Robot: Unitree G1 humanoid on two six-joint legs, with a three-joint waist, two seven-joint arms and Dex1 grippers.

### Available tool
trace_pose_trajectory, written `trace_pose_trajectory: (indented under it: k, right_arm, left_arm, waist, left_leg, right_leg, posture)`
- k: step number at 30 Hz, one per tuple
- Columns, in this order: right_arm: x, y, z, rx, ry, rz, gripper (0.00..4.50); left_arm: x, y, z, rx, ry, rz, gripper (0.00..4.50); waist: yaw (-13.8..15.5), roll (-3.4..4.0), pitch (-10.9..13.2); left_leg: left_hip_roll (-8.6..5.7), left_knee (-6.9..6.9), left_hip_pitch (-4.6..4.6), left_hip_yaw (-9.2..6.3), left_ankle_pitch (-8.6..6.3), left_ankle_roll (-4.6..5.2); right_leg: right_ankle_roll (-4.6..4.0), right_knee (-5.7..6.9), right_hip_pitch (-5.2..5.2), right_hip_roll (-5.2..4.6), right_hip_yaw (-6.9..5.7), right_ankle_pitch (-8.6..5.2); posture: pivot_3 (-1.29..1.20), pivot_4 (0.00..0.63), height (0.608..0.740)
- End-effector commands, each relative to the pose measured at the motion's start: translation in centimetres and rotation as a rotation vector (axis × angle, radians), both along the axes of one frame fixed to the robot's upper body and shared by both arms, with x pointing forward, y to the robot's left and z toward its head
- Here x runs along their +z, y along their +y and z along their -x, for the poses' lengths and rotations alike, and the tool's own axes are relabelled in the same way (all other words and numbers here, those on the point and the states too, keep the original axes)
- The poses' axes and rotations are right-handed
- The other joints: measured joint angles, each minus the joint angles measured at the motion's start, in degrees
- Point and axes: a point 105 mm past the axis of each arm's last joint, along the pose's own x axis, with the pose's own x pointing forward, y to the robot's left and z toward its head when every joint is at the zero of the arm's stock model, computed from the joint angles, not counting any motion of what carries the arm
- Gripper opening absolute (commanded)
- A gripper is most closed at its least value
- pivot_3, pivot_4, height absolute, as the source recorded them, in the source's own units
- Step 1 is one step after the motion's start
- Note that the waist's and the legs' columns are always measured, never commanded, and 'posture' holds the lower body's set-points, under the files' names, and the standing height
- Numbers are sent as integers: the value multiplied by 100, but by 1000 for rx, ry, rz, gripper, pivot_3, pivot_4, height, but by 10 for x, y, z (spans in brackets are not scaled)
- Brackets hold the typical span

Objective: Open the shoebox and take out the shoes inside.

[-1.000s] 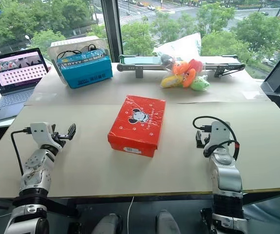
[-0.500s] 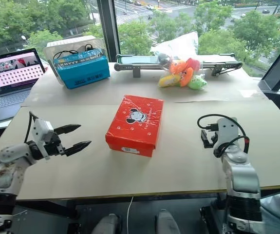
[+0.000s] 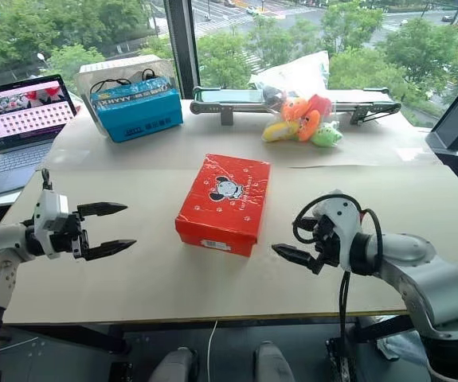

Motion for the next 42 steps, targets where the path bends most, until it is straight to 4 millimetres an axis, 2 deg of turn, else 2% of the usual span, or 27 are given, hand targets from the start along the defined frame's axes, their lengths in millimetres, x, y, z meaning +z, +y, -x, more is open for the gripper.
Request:
trace_pose_trajectory:
  k: [1, 4, 9, 10, 16, 19, 23, 31, 35, 39, 42]
  right_arm:
    - [-3, 4, -8, 27, -50, 48, 2981]
    - [-8, 10, -9, 59, -43, 43, 1927]
    - [-26, 14, -31, 51, -43, 94, 178]
    - [-27, 14, -35, 47, -45, 99, 28]
    - [-27, 29, -57, 66, -60, 75, 28]
    - [-16, 34, -62, 77, -80, 42, 28]
    - [11, 47, -55, 142, -117, -49, 28]
    - [62, 61, -45, 211, -186, -191, 28]
    - [77, 67, -46, 225, -210, -230, 28]
    - [101, 89, -49, 279, -264, -253, 28]
    - [122, 113, -51, 346, -308, -288, 28]
  left_arm:
    - [9, -4, 4, -12, -48, -2, 4500]
    - [10, -4, 4, 6, -50, 7, 4500]
    - [7, -2, 11, -3, -11, -12, 4500]
    - [7, -2, 12, -4, -6, -13, 4500]
    - [3, -2, 13, -3, 23, -30, 4500]
    - [2, -2, 13, -1, 24, -33, 4500]
    - [3, -2, 12, 12, 20, -28, 4500]
    - [2, -5, 10, 12, 23, -23, 4500]
    - [2, -6, 8, 12, 22, -22, 4500]
    - [3, -7, 8, 11, 24, -19, 4500]
    - [6, -6, 12, 12, 32, -11, 4500]
  waist:
    - [-1, 0, 0]
    - [0, 0, 1]
    - [-26, 0, 2]
    - [-17, 0, 2]
    - [-27, 1, 3]
    - [-13, 2, 4]
    - [-4, 3, 4]
    - [-23, 5, 5]
    - [-17, 4, 5]
    - [-41, 7, 7]
    - [-88, 7, 7]
  left_leg:
    - [0, 0, -1, 0, 0, 0]
    - [1, -1, -8, -1, 0, 0]
    - [0, 0, -3, 2, 0, 0]
    - [0, 0, -1, 2, 0, 0]
    - [0, 0, -1, 1, 0, 0]
    - [0, 0, -2, -1, 0, 0]
    - [-1, 0, -4, -2, 0, 0]
    - [4, 0, 3, -3, 0, 0]
    - [3, 0, 2, -2, 0, 0]
    - [4, 0, 2, -1, 1, 0]
    - [6, 0, 6, 0, 1, 0]
  right_leg:
    - [3, 0, -1, 1, 0, 1]
    - [31, 0, -7, 2, 0, 17]
    - [31, 2, -5, 1, 1, 20]
    - [31, 3, -5, 2, 1, 20]
    - [31, 8, -8, 3, 1, 20]
    - [30, 10, -8, 4, 1, 20]
    - [31, 10, -8, 3, 1, 20]
    - [29, 20, -9, 7, 1, 21]
    - [29, 19, -8, 7, 1, 21]
    - [28, 22, -11, 7, 1, 22]
    - [26, 26, -13, 10, 1, 23]
  posture:
    - [0, 150, 715]
    - [0, 150, 715]
    - [0, 150, 715]
    - [0, 150, 715]
    - [0, 150, 715]
    - [0, 150, 715]
    - [0, 150, 715]
    - [0, 150, 715]
    - [0, 150, 715]
    - [0, 150, 715]
    - [0, 150, 715]
